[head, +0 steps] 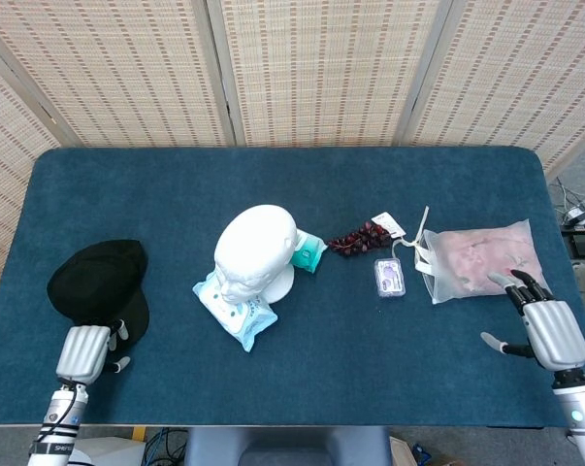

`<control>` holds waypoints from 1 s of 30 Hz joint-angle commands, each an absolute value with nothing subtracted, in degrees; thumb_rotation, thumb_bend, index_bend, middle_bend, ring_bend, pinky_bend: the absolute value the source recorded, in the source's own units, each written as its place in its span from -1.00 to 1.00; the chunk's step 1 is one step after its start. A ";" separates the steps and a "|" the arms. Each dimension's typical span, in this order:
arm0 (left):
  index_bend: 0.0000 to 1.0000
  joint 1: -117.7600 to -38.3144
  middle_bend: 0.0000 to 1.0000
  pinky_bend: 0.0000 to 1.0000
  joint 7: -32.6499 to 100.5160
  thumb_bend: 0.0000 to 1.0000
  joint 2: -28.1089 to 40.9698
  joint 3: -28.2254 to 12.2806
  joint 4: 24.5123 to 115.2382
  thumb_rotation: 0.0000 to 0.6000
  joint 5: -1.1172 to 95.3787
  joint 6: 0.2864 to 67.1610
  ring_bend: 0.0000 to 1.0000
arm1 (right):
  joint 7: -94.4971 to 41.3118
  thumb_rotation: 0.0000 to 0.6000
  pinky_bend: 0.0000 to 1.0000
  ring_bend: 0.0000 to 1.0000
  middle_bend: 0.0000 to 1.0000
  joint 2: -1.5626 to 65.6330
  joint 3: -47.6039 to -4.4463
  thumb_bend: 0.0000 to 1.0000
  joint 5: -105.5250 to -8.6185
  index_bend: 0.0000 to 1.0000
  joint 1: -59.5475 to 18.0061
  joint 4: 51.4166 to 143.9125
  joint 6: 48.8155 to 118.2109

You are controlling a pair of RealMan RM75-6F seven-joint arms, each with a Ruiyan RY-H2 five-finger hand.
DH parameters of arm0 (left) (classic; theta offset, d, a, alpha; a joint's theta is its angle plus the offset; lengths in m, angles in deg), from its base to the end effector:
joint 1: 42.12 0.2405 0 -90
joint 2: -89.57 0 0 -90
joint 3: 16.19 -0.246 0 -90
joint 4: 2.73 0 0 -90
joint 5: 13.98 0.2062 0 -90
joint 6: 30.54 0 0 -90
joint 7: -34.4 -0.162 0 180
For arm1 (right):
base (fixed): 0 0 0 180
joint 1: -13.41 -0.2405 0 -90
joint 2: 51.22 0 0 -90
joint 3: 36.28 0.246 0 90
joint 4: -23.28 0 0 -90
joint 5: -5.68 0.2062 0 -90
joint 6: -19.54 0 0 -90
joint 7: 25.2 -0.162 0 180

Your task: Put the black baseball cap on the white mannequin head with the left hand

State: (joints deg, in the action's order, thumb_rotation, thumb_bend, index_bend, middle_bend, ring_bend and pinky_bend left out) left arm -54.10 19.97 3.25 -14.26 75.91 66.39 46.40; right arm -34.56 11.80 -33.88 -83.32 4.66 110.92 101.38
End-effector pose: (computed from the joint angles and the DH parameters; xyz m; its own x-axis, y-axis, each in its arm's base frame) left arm -0.2925 0.2290 0.0340 0.4847 0.1297 0.8650 0.8746 -0.0621 -0.4808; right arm -0.3012 -0.2181 0.1598 0.3476 -0.0436 0.9366 -0.9337 -0.1081 0.3414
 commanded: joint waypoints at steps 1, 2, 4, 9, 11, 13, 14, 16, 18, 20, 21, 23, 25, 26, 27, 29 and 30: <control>0.02 -54.11 0.33 -0.11 19.75 -0.97 2.80 -14.06 75.56 1.00 66.19 46.48 -0.17 | -34.72 1.00 -0.38 -0.75 -0.50 11.75 -33.87 -1.00 -83.37 -0.67 4.68 110.88 101.44; 0.02 -54.10 0.33 -0.11 19.61 -0.98 2.49 -13.96 75.22 1.00 66.10 46.54 -0.17 | -34.78 1.00 -0.38 -0.75 -0.50 11.74 -33.87 -1.00 -83.38 -0.67 4.69 110.86 101.43; 0.02 -54.11 0.34 -0.11 19.20 -0.98 1.93 -13.83 74.48 1.00 65.98 46.64 -0.17 | -34.83 1.00 -0.38 -0.75 -0.50 11.73 -33.88 -1.00 -83.39 -0.67 4.69 110.85 101.41; 0.02 -54.08 0.37 -0.13 18.24 -0.98 0.60 -13.50 72.73 1.00 65.28 46.57 -0.17 | -34.98 1.00 -0.38 -0.75 -0.50 11.69 -33.85 -1.00 -83.37 -0.67 4.69 110.80 101.38; 0.02 -54.07 0.38 -0.14 18.34 -0.99 0.16 -13.39 72.19 1.00 65.16 46.58 -0.17 | -35.01 1.00 -0.38 -0.75 -0.50 11.69 -33.85 -1.00 -83.33 -0.67 4.69 110.77 101.33; 0.02 -54.10 0.40 -0.14 18.34 -0.99 -0.38 -13.22 71.42 1.00 65.09 46.67 -0.17 | -35.06 1.00 -0.38 -0.75 -0.50 11.68 -33.85 -1.00 -83.35 -0.67 4.68 110.78 101.33; 0.03 -54.13 0.41 -0.14 18.25 -0.99 -0.60 -13.19 71.06 1.00 65.07 46.67 -0.17 | -35.10 1.00 -0.38 -0.75 -0.50 11.68 -33.85 -1.00 -83.38 -0.67 4.69 110.76 101.35; 0.03 -54.17 0.41 -0.14 18.01 -0.99 -1.06 -13.10 70.36 1.00 64.98 46.67 -0.17 | -35.17 1.00 -0.38 -0.75 -0.50 11.66 -33.83 -1.00 -83.37 -0.67 4.71 110.75 101.39; 0.03 -54.19 0.42 -0.14 17.63 -0.99 -1.40 -13.04 69.81 1.00 64.99 46.81 -0.17 | -35.26 1.00 -0.38 -0.75 -0.50 11.62 -33.82 -1.00 -83.34 -0.67 4.72 110.74 101.38; 0.03 -54.19 0.42 -0.14 16.97 -0.99 -1.79 -13.00 69.16 1.00 65.03 47.02 -0.17 | -35.36 1.00 -0.38 -0.75 -0.50 11.60 -33.80 -1.00 -83.35 -0.67 4.74 110.70 101.43; 0.03 -54.19 0.42 -0.14 16.80 -0.99 -1.95 -12.98 68.93 1.00 64.99 47.05 -0.17 | -35.39 1.00 -0.38 -0.75 -0.50 11.59 -33.82 -1.00 -83.37 -0.67 4.75 110.69 101.44; 0.03 -54.17 0.43 -0.14 16.54 -0.99 -2.30 -12.90 68.35 1.00 64.94 47.17 -0.16 | -35.46 1.00 -0.38 -0.75 -0.50 11.58 -33.84 -1.00 -83.46 -0.67 4.77 110.67 101.50; 0.03 -54.17 0.43 -0.14 16.32 -0.99 -2.65 -12.86 67.70 1.00 64.99 47.33 -0.16 | -35.49 1.00 -0.38 -0.75 -0.50 11.58 -33.83 -1.00 -83.47 -0.67 4.80 110.65 101.57; 0.04 -54.15 0.43 -0.14 16.26 -0.99 -2.83 -12.87 67.36 1.00 64.99 47.35 -0.16 | -35.50 1.00 -0.38 -0.75 -0.50 11.58 -33.83 -1.00 -83.47 -0.67 4.81 110.65 101.58; 0.04 -54.15 0.44 -0.14 16.22 -0.99 -2.92 -12.90 67.12 1.00 65.08 47.42 -0.15 | -35.50 1.00 -0.38 -0.75 -0.50 11.58 -33.82 -1.00 -83.46 -0.67 4.81 110.66 101.57; 0.05 -54.11 0.44 -0.14 16.45 -0.99 -3.27 -12.87 66.41 1.00 65.36 47.80 -0.15 | -35.45 1.00 -0.38 -0.75 -0.50 11.60 -33.81 -1.00 -83.44 -0.67 4.80 110.67 101.54; 0.05 -54.08 0.44 -0.14 16.62 -0.99 -3.45 -12.86 66.02 1.00 65.50 48.00 -0.15 | -35.43 1.00 -0.38 -0.75 -0.50 11.61 -33.82 -1.00 -83.45 -0.67 4.80 110.67 101.52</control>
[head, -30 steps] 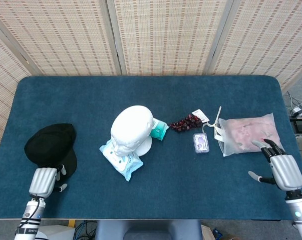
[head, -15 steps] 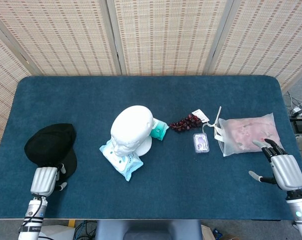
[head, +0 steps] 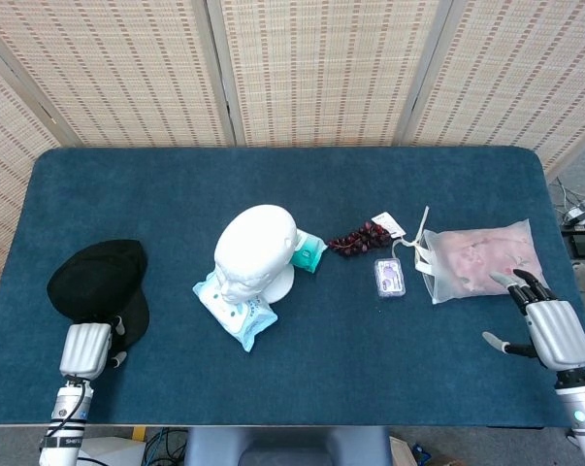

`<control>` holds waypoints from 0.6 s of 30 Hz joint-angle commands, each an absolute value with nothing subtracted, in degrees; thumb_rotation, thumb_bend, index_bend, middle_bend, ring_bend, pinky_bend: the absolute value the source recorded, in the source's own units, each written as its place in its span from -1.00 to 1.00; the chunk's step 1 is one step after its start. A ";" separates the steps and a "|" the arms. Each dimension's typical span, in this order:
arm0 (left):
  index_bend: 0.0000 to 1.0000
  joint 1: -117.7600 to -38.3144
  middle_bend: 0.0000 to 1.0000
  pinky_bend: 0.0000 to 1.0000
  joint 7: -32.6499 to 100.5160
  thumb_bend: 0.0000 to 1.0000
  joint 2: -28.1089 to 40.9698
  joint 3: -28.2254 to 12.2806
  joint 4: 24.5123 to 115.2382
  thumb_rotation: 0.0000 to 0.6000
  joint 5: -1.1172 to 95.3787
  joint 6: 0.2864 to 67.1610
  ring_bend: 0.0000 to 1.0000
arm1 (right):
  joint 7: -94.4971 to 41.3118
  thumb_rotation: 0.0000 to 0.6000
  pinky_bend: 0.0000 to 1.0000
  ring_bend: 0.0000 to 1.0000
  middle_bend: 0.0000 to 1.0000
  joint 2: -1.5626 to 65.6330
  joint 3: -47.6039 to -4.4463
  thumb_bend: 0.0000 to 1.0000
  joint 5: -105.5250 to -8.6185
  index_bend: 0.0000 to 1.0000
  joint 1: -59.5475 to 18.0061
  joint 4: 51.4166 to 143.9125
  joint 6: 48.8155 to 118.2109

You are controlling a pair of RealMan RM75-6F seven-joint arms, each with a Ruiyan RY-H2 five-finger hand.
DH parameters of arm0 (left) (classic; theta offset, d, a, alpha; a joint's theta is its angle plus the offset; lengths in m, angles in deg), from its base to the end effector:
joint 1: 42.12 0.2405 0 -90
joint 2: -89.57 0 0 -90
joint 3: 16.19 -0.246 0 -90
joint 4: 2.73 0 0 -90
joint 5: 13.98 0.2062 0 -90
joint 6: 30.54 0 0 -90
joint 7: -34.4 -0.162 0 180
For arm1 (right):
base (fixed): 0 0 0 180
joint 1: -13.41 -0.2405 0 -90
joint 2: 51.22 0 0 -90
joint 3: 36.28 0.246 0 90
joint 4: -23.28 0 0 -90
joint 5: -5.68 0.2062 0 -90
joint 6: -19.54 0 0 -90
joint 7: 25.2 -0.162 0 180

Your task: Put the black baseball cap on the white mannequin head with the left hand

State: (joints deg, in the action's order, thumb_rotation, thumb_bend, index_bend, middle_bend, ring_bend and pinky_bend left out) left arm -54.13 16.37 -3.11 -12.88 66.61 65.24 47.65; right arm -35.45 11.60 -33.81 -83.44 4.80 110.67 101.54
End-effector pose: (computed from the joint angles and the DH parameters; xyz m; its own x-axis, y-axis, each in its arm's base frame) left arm -0.3057 0.2366 0.0198 0.5718 0.0867 0.8158 0.8197 -0.0199 -0.5725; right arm -0.3022 -0.2178 0.1619 0.3401 -0.0413 0.9395 -0.9363 -0.1072 0.3343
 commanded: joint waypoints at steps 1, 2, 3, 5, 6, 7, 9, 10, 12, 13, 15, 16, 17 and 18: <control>0.05 -54.05 0.44 -0.14 16.79 -0.99 -3.62 -12.86 65.60 1.00 65.63 48.16 -0.15 | -35.42 1.00 -0.38 -0.75 -0.50 11.61 -33.83 -1.00 -83.47 -0.67 4.79 110.67 101.51; 0.05 -54.03 0.45 -0.14 16.95 -0.99 -3.87 -12.86 65.01 1.00 65.76 48.33 -0.15 | -35.40 1.00 -0.38 -0.75 -0.50 11.62 -33.83 -1.00 -83.48 -0.67 4.78 110.68 101.50; 0.06 -54.02 0.45 -0.14 17.03 -0.99 -4.07 -12.86 64.54 1.00 65.86 48.46 -0.15 | -35.38 1.00 -0.38 -0.75 -0.50 11.62 -33.82 -1.00 -83.47 -0.67 4.79 110.68 101.50; 0.06 -53.94 0.45 -0.14 17.29 -0.99 -4.56 -12.95 63.30 1.00 66.28 48.93 -0.14 | -35.31 1.00 -0.38 -0.75 -0.50 11.64 -33.82 -1.00 -83.46 -0.67 4.79 110.70 101.50; 0.06 -53.90 0.46 -0.14 17.49 -0.99 -4.84 -13.00 62.60 1.00 66.61 49.31 -0.14 | -35.30 1.00 -0.38 -0.75 -0.50 11.64 -33.81 -1.00 -83.45 -0.67 4.80 110.71 101.51; 0.07 -53.84 0.46 -0.14 17.89 -0.99 -5.25 -13.05 61.59 1.00 67.11 49.92 -0.14 | -35.27 1.00 -0.38 -0.75 -0.50 11.64 -33.81 -1.00 -83.45 -0.67 4.80 110.73 101.51; 0.08 -53.74 0.47 -0.14 18.81 -0.99 -5.92 -13.13 59.93 1.00 67.84 50.83 -0.13 | -35.23 1.00 -0.38 -0.75 -0.50 11.65 -33.81 -1.00 -83.46 -0.67 4.80 110.75 101.51; 0.08 -53.64 0.47 -0.14 19.55 -0.99 -6.36 -13.14 58.85 1.00 68.17 51.32 -0.13 | -35.19 1.00 -0.38 -0.75 -0.50 11.66 -33.82 -1.00 -83.47 -0.67 4.80 110.74 101.50; 0.09 -53.51 0.47 -0.14 20.59 -0.99 -7.01 -13.04 57.21 1.00 68.53 52.02 -0.13 | -35.13 1.00 -0.38 -0.75 -0.50 11.67 -33.86 -1.00 -83.53 -0.67 4.79 110.75 101.47; 0.09 -53.43 0.47 -0.14 21.25 -0.99 -7.45 -12.94 56.15 1.00 68.71 52.45 -0.13 | -35.10 1.00 -0.38 -0.75 -0.50 11.67 -33.87 -1.00 -83.56 -0.67 4.79 110.77 101.48; 0.09 -53.35 0.47 -0.14 22.39 -0.99 -8.07 -12.87 54.62 1.00 69.07 53.04 -0.13 | -35.05 1.00 -0.38 -0.75 -0.50 11.70 -33.87 -1.00 -83.57 -0.67 4.80 110.76 101.50; 0.09 -53.31 0.47 -0.14 23.34 -0.99 -8.43 -12.83 53.70 1.00 69.27 53.34 -0.13 | -35.00 1.00 -0.38 -0.75 -0.50 11.71 -33.86 -1.00 -83.55 -0.67 4.80 110.78 101.49; 0.09 -53.28 0.47 -0.14 23.97 -0.99 -8.68 -12.80 53.02 1.00 69.40 53.53 -0.13 | -34.96 1.00 -0.38 -0.75 -0.50 11.72 -33.87 -1.00 -83.55 -0.67 4.80 110.79 101.48; 0.09 -53.25 0.47 -0.14 24.48 -0.99 -8.92 -12.74 52.34 1.00 69.48 53.70 -0.13 | -34.93 1.00 -0.38 -0.75 -0.50 11.72 -33.87 -1.00 -83.56 -0.67 4.80 110.79 101.47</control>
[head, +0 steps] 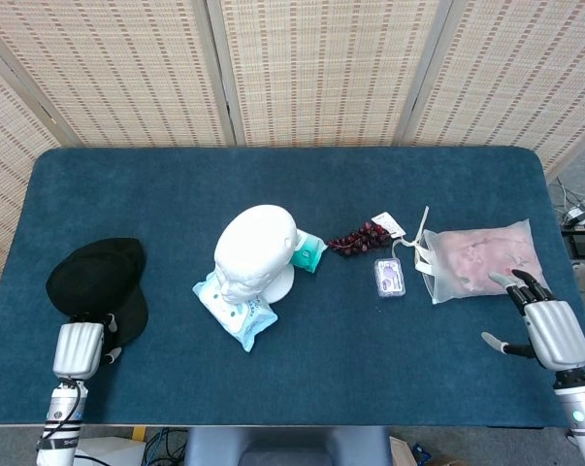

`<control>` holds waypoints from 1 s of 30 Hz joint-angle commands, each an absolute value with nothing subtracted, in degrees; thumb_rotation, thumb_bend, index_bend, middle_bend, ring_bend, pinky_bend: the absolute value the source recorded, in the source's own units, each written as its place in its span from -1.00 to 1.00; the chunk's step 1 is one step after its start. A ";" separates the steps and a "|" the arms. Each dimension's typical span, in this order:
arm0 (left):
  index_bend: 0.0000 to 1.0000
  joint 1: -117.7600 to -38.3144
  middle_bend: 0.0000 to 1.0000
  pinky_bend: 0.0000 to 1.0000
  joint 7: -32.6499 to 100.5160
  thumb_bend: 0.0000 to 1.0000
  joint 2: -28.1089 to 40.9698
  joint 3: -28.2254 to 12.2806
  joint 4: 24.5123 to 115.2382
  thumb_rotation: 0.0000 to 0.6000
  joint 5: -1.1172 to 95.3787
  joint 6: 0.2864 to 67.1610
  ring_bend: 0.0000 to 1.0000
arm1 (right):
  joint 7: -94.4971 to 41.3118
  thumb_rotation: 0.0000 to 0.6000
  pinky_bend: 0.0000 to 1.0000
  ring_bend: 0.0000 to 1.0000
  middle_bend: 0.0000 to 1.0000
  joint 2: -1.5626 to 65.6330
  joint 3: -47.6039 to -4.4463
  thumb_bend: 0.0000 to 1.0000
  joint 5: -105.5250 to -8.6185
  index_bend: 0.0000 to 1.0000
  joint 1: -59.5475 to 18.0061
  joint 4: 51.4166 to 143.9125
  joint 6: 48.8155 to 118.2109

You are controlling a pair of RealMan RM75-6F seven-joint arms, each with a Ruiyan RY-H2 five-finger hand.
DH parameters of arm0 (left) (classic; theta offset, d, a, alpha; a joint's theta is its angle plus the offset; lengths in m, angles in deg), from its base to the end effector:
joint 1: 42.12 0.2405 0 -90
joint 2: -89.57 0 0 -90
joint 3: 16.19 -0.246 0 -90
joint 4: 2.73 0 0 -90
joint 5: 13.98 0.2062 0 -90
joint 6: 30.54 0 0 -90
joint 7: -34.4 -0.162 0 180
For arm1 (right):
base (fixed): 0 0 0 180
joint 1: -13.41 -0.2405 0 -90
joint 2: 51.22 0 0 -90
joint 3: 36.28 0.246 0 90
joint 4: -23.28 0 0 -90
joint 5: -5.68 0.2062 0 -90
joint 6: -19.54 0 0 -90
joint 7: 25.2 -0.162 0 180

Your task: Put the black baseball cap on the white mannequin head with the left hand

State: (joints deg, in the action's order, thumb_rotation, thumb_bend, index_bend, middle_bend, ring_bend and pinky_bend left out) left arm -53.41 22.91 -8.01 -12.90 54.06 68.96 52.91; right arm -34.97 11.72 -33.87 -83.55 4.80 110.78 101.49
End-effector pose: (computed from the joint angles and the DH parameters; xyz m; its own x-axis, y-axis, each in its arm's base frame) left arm -0.3199 0.2368 0.0234 0.5932 -0.0223 0.8047 0.8045 -0.0200 -0.5936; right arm -0.3015 -0.2175 0.1606 0.3447 -0.0432 0.9377 -0.9346 -0.1094 0.3385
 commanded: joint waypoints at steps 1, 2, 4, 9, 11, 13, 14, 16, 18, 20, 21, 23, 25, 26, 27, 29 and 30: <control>0.09 -53.22 0.47 -0.14 25.19 -0.99 -9.23 -12.66 51.54 1.00 69.58 53.94 -0.13 | -34.90 1.00 -0.38 -0.75 -0.50 11.74 -33.87 -1.00 -83.57 -0.67 4.79 110.80 101.48; 0.08 -53.19 0.47 -0.14 25.67 -0.99 -9.43 -12.56 51.00 1.00 69.63 54.13 -0.13 | -34.88 1.00 -0.38 -0.75 -0.50 11.74 -33.87 -1.00 -83.57 -0.67 4.79 110.80 101.49; 0.07 -53.11 0.46 -0.14 26.46 -0.99 -9.83 -12.31 49.88 1.00 69.79 54.79 -0.13 | -34.87 1.00 -0.38 -0.75 -0.50 11.76 -33.87 -1.00 -83.56 -0.67 4.80 110.79 101.48; -0.06 -52.94 0.30 -0.14 28.01 -0.99 -10.22 -11.95 48.27 1.00 70.40 56.47 -0.22 | -34.75 1.00 -0.38 -0.75 -0.50 11.78 -33.87 -1.00 -83.57 -0.67 4.81 110.83 101.49; -0.09 -52.92 0.15 -0.16 28.51 -0.99 -10.10 -11.84 47.91 1.00 70.56 56.79 -0.32 | -34.71 1.00 -0.38 -0.75 -0.50 11.81 -33.89 -1.00 -83.62 -0.67 4.83 110.83 101.54; -0.11 -53.01 0.00 -0.20 28.73 -0.99 -9.97 -11.59 47.66 1.00 70.66 57.15 -0.43 | -34.69 1.00 -0.38 -0.75 -0.50 11.80 -33.90 -1.00 -83.63 -0.67 4.84 110.85 101.57; -0.13 -53.07 -0.08 -0.23 28.92 -0.99 -9.93 -11.42 47.60 1.00 70.67 57.33 -0.50 | -34.68 1.00 -0.38 -0.75 -0.50 11.81 -33.90 -1.00 -83.64 -0.67 4.86 110.86 101.59; -0.13 -53.22 -0.15 -0.26 29.46 -0.99 -9.73 -10.97 47.62 1.00 70.62 57.65 -0.55 | -34.66 1.00 -0.38 -0.75 -0.50 11.82 -33.89 -1.00 -83.63 -0.67 4.87 110.86 101.60; -0.13 -53.39 -0.17 -0.27 29.90 -0.99 -9.51 -10.51 47.69 1.00 70.54 57.95 -0.58 | -34.64 1.00 -0.38 -0.75 -0.50 11.83 -33.88 -1.00 -83.62 -0.67 4.87 110.86 101.60; -0.13 -53.58 -0.18 -0.28 30.37 -0.99 -9.25 -10.00 47.85 1.00 70.30 58.03 -0.58 | -34.64 1.00 -0.38 -0.75 -0.50 11.81 -33.88 -1.00 -83.60 -0.67 4.86 110.87 101.57; -0.13 -53.66 -0.18 -0.28 30.58 -0.99 -9.15 -9.77 47.94 1.00 70.19 58.07 -0.58 | -34.65 1.00 -0.38 -0.75 -0.50 11.81 -33.89 -1.00 -83.61 -0.67 4.86 110.88 101.56; -0.12 -53.82 -0.18 -0.28 31.09 -0.99 -9.02 -9.28 48.04 1.00 69.88 58.08 -0.58 | -34.66 1.00 -0.38 -0.75 -0.50 11.82 -33.86 -1.00 -83.57 -0.67 4.86 110.88 101.56; -0.12 -53.95 -0.18 -0.28 31.73 -0.99 -9.07 -8.83 47.90 1.00 69.55 58.05 -0.58 | -34.70 1.00 -0.38 -0.75 -0.50 11.80 -33.85 -1.00 -83.56 -0.67 4.86 110.87 101.56; -0.11 -54.03 -0.18 -0.28 31.99 -0.99 -9.17 -8.61 47.73 1.00 69.38 58.04 -0.58 | -34.72 1.00 -0.38 -0.75 -0.50 11.80 -33.85 -1.00 -83.56 -0.67 4.87 110.87 101.58; -0.11 -54.10 -0.17 -0.28 32.20 -0.98 -9.32 -8.40 47.49 1.00 69.24 58.10 -0.58 | -34.74 1.00 -0.38 -0.75 -0.50 11.80 -33.84 -1.00 -83.56 -0.67 4.87 110.86 101.60; -0.09 -54.31 -0.17 -0.28 32.45 -0.91 -9.81 -7.97 46.60 1.00 69.11 58.48 -0.58 | -34.80 1.00 -0.38 -0.75 -0.50 11.78 -33.82 -1.00 -83.54 -0.67 4.88 110.85 101.61; -0.07 -54.35 -0.16 -0.28 32.44 -0.85 -10.08 -7.78 46.13 1.00 69.04 58.75 -0.58 | -34.83 1.00 -0.38 -0.75 -0.50 11.78 -33.83 -1.00 -83.52 -0.67 4.88 110.82 101.59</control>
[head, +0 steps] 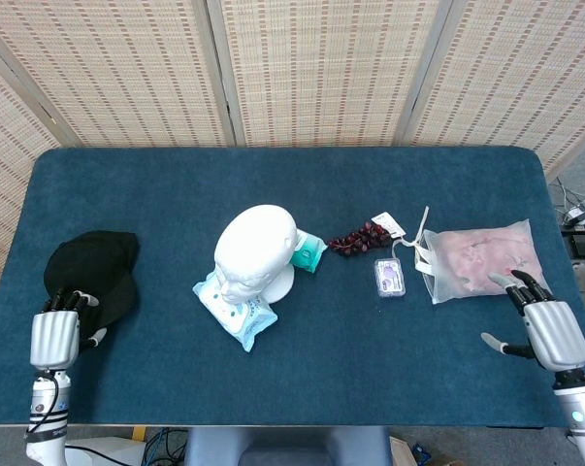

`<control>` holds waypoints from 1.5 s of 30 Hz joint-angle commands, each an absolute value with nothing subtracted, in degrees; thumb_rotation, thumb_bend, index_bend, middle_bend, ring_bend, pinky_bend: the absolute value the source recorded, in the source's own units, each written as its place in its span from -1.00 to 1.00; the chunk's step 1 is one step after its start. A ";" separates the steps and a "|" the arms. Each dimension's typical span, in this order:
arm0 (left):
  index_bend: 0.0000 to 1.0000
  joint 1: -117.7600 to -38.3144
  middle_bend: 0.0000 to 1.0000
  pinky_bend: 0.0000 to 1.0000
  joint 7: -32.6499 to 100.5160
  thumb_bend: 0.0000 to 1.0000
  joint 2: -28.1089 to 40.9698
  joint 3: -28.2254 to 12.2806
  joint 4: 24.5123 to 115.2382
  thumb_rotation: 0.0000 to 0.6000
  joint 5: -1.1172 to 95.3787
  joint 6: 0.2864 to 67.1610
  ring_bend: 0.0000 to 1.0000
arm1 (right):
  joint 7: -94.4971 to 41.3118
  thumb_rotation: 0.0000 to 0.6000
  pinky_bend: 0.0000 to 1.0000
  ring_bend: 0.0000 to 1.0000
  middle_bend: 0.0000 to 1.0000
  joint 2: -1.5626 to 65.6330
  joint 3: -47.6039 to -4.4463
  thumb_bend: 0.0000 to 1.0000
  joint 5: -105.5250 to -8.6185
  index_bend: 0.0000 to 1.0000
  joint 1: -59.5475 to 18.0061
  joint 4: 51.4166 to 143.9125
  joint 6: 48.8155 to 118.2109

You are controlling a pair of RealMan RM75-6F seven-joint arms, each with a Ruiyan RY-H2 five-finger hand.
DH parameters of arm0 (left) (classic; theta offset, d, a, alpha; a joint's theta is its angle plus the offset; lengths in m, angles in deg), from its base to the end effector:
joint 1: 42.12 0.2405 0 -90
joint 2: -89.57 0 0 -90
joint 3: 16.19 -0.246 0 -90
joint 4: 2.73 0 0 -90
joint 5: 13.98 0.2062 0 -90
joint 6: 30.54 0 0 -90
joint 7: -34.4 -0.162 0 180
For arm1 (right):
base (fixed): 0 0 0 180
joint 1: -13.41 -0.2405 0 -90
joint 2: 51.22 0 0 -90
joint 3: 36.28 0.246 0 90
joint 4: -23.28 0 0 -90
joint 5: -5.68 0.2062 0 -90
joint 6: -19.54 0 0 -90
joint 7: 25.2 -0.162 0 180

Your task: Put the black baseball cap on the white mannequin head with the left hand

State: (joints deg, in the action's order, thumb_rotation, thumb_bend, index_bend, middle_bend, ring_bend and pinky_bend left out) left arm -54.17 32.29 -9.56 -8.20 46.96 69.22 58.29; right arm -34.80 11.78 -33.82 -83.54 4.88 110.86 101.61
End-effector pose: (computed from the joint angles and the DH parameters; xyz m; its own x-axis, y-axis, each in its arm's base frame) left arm -0.3258 0.2534 0.0556 0.5186 -0.1909 0.8334 0.8519 0.0324 -0.5227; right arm -0.3013 -0.2172 0.1605 0.3449 -0.0407 0.9378 -0.9345 -0.1087 0.3390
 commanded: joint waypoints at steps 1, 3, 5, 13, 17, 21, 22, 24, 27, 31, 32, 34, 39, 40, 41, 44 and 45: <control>-0.06 -54.44 -0.16 -0.28 32.47 -0.81 -10.45 -7.51 45.56 1.00 68.91 59.01 -0.58 | -34.88 1.00 -0.38 -0.75 -0.50 11.79 -33.82 -1.00 -83.50 -0.67 4.88 110.79 101.57; -0.04 -54.56 -0.16 -0.28 32.68 -0.73 -10.93 -7.14 44.97 1.00 68.65 59.22 -0.58 | -34.94 1.00 -0.38 -0.75 -0.50 11.77 -33.80 -1.00 -83.50 -0.67 4.87 110.77 101.58; -0.02 -54.66 -0.15 -0.28 32.94 -0.66 -11.30 -6.72 44.52 1.00 68.37 59.52 -0.57 | -35.02 1.00 -0.38 -0.75 -0.50 11.74 -33.80 -1.00 -83.50 -0.67 4.89 110.77 101.60; 0.07 -55.04 -0.11 -0.28 32.49 -0.42 -12.53 -4.90 43.53 1.00 66.33 59.37 -0.54 | -35.24 1.00 -0.38 -0.75 -0.50 11.66 -33.80 -1.00 -83.51 -0.67 4.93 110.76 101.65; 0.07 -55.12 -0.11 -0.28 31.97 -0.38 -12.72 -4.42 43.38 1.00 65.40 58.75 -0.54 | -35.33 1.00 -0.38 -0.75 -0.50 11.65 -33.81 -1.00 -83.50 -0.67 4.92 110.71 101.60; 0.08 -55.05 -0.11 -0.28 31.37 -0.37 -12.84 -3.95 43.63 1.00 64.60 58.58 -0.54 | -35.38 1.00 -0.38 -0.75 -0.50 11.61 -33.78 -1.00 -83.48 -0.67 4.94 110.76 101.64; 0.08 -55.02 -0.11 -0.28 31.35 -0.37 -12.85 -3.82 43.70 1.00 64.42 58.63 -0.54 | -35.38 1.00 -0.38 -0.75 -0.50 11.62 -33.77 -1.00 -83.45 -0.67 4.96 110.75 101.66; 0.09 -54.98 -0.11 -0.28 31.40 -0.37 -12.88 -3.66 43.75 1.00 64.22 58.72 -0.54 | -35.38 1.00 -0.38 -0.75 -0.50 11.63 -33.77 -1.00 -83.44 -0.67 4.95 110.74 101.64; 0.15 -54.92 -0.10 -0.28 31.49 -0.37 -12.93 -3.55 43.74 1.00 63.98 58.75 -0.53 | -35.35 1.00 -0.38 -0.75 -0.50 11.63 -33.76 -1.00 -83.44 -0.67 4.95 110.75 101.63; 0.25 -54.95 -0.09 -0.28 31.39 -0.29 -12.96 -3.58 43.39 1.00 63.82 58.56 -0.52 | -35.37 1.00 -0.38 -0.75 -0.50 11.62 -33.76 -1.00 -83.47 -0.67 4.97 110.76 101.70; 0.26 -54.99 -0.09 -0.28 31.35 -0.24 -12.98 -3.62 43.26 1.00 63.85 58.53 -0.52 | -35.40 1.00 -0.38 -0.75 -0.50 11.62 -33.76 -1.00 -83.48 -0.67 4.99 110.76 101.72; 0.28 -55.09 -0.09 -0.28 30.96 -0.17 -13.04 -3.68 42.90 1.00 63.91 58.58 -0.52 | -35.48 1.00 -0.38 -0.75 -0.50 11.61 -33.75 -1.00 -83.47 -0.67 5.03 110.71 101.80; 0.33 -55.30 -0.07 -0.28 30.11 -0.08 -13.26 -3.70 42.18 1.00 64.22 59.37 -0.51 | -35.61 1.00 -0.38 -0.75 -0.50 11.57 -33.75 -1.00 -83.55 -0.67 5.10 110.69 101.97; 0.34 -55.33 -0.06 -0.28 30.07 -0.06 -13.30 -3.67 42.11 1.00 64.24 59.50 -0.51 | -35.62 1.00 -0.38 -0.75 -0.50 11.56 -33.76 -1.00 -83.58 -0.67 5.11 110.70 101.98; 0.35 -55.36 -0.05 -0.28 30.02 -0.04 -13.33 -3.63 42.06 1.00 64.23 59.59 -0.51 | -35.65 1.00 -0.38 -0.75 -0.50 11.54 -33.79 -1.00 -83.62 -0.67 5.14 110.71 102.03; 0.38 -55.41 -0.01 -0.28 30.41 0.01 -13.29 -3.66 42.04 1.00 64.41 59.88 -0.50 | -35.77 1.00 -0.38 -0.75 -0.50 11.52 -33.80 -1.00 -83.69 -0.67 5.21 110.68 102.19; 0.39 -55.45 0.00 -0.27 30.64 0.02 -13.24 -3.73 42.04 1.00 64.61 60.09 -0.50 | -35.83 1.00 -0.38 -0.75 -0.50 11.51 -33.78 -1.00 -83.67 -0.67 5.22 110.66 102.20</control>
State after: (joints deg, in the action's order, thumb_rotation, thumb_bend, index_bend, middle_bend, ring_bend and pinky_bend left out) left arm -55.42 30.53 -13.28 -3.68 42.04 64.50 59.98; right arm -35.83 11.51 -33.79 -83.68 5.22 110.67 102.20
